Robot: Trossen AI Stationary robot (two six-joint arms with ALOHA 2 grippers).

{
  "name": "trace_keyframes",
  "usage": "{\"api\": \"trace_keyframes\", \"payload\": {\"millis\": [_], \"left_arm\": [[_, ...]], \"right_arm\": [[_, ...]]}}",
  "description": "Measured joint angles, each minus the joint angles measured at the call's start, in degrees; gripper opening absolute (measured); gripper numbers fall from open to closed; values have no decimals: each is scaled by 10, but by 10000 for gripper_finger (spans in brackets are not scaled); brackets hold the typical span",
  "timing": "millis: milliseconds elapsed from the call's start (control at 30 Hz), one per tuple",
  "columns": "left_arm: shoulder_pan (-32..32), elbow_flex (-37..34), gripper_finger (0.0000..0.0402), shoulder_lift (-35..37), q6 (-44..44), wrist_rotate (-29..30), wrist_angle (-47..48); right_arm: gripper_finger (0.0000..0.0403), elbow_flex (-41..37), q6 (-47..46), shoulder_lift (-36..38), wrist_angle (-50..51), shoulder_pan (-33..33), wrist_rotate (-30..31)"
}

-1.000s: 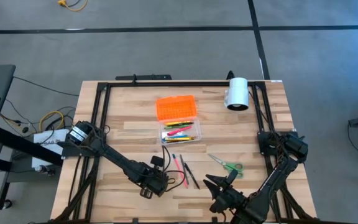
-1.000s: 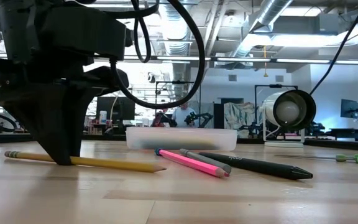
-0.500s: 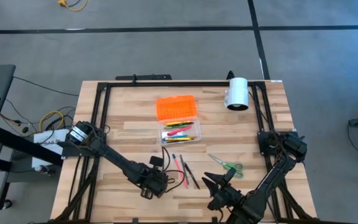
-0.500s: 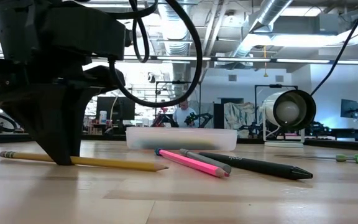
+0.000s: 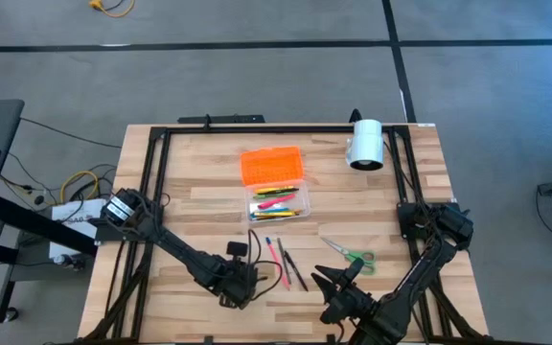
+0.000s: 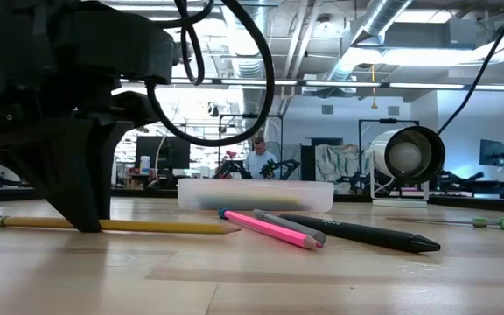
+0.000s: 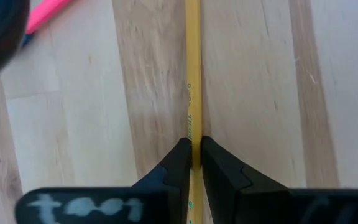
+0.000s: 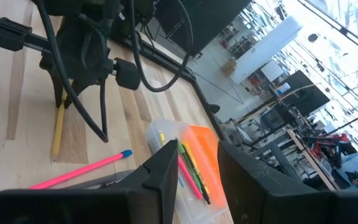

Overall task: Pick & place school supplies into a supply box
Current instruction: Put the yellow pencil into the supply box

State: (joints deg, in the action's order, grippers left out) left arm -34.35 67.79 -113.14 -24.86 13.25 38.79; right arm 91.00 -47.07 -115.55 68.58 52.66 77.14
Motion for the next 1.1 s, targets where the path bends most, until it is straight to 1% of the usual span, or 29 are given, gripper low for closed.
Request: {"api": "trace_keyframes", "payload": {"millis": [467,667,867,1100], "left_arm": [[-12,4,27,-4,-11,44,7],[-36,35,27,-9,-16,87,58],[-56,61,27,-11,-48,93,130],[-66,64,27,-11,-85,124,162]], "right_arm": [[108,0,0,0,0,0,0],[108,0,0,0,0,0,0],[108,0,0,0,0,0,0],[108,0,0,0,0,0,0]]}}
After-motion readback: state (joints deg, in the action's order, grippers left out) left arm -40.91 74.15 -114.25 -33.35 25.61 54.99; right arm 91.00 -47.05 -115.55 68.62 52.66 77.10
